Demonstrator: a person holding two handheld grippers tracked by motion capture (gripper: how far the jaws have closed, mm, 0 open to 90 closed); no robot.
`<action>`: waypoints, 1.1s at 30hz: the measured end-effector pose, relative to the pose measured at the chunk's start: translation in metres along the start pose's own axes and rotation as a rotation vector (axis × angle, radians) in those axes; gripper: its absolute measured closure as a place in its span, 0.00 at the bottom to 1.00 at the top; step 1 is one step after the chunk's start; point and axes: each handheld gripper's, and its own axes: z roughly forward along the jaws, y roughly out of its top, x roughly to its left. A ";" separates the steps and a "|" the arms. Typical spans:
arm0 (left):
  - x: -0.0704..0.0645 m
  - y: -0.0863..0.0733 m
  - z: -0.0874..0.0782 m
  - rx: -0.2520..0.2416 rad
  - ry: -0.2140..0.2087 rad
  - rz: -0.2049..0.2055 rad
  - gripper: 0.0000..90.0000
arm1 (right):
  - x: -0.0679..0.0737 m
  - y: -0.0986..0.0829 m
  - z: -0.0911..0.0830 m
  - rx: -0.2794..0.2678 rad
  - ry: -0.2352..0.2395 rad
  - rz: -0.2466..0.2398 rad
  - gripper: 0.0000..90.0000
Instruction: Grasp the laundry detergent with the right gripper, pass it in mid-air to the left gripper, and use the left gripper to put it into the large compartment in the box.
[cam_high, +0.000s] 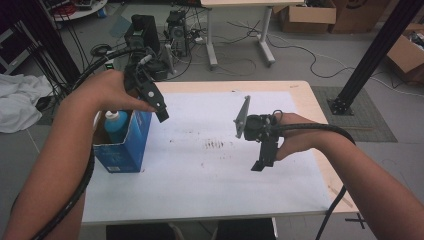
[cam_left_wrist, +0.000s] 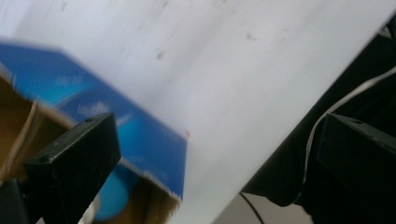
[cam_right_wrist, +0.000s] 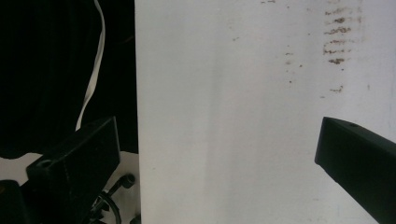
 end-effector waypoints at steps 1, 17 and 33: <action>-0.002 0.001 0.001 0.000 -0.004 0.038 0.00 | -0.002 0.001 -0.001 0.004 0.000 0.001 0.00; -0.035 0.012 0.036 0.093 -0.030 0.394 0.00 | -0.022 0.007 -0.004 0.030 0.001 -0.004 0.00; -0.031 0.019 0.052 0.084 -0.068 0.454 0.00 | -0.030 0.003 -0.002 0.035 0.006 0.025 0.00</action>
